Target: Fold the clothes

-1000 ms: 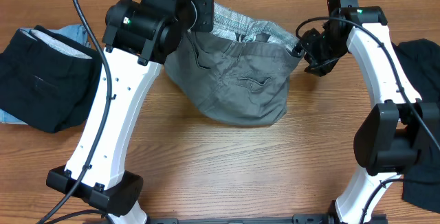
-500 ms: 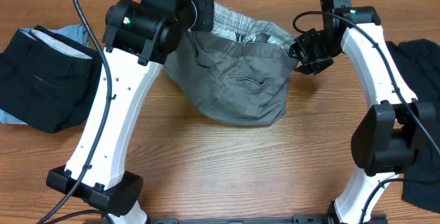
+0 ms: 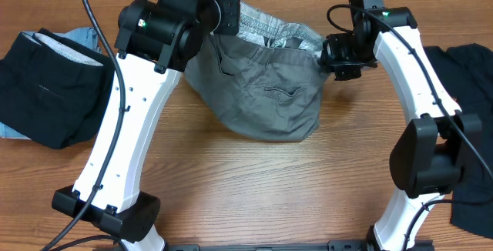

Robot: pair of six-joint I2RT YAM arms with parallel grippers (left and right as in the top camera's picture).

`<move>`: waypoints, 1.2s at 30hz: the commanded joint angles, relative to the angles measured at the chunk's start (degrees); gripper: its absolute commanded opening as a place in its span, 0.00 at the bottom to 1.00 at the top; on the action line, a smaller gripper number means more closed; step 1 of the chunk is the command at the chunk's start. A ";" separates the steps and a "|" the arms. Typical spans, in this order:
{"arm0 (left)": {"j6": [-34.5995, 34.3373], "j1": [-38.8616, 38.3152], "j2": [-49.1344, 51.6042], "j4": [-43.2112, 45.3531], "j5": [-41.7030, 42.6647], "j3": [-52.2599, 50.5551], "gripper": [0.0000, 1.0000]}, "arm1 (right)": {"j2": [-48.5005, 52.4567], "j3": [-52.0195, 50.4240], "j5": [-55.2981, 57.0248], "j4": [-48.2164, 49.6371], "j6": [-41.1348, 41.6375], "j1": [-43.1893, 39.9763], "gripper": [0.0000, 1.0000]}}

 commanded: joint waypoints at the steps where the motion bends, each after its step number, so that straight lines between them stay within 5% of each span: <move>1: 0.92 -0.76 -2.69 0.98 -0.74 0.57 0.04 | -0.04 -0.17 0.55 -0.20 1.66 0.44 0.04; 3: 1.18 -0.76 -2.69 1.14 -0.76 0.57 0.04 | -0.04 -0.17 0.94 -0.48 -3.04 0.42 0.04; 10: 1.36 -0.31 -2.64 1.09 -10.29 0.57 0.04 | -5.29 1.46 9.35 1.20 -43.08 -0.72 0.04; 13: 1.31 0.46 -2.64 1.16 -13.42 0.57 0.04 | -9.25 5.27 12.39 1.22 -54.18 -2.71 0.04; 24: 1.31 9.86 -2.64 2.40 -18.80 0.57 0.04 | -12.09 20.74 4.61 -2.91 -73.37 -19.56 0.04; 36: 2.16 12.00 -2.75 7.23 -13.35 8.92 0.04 | -12.09 35.85 -1.70 -3.67 -80.41 -21.18 0.04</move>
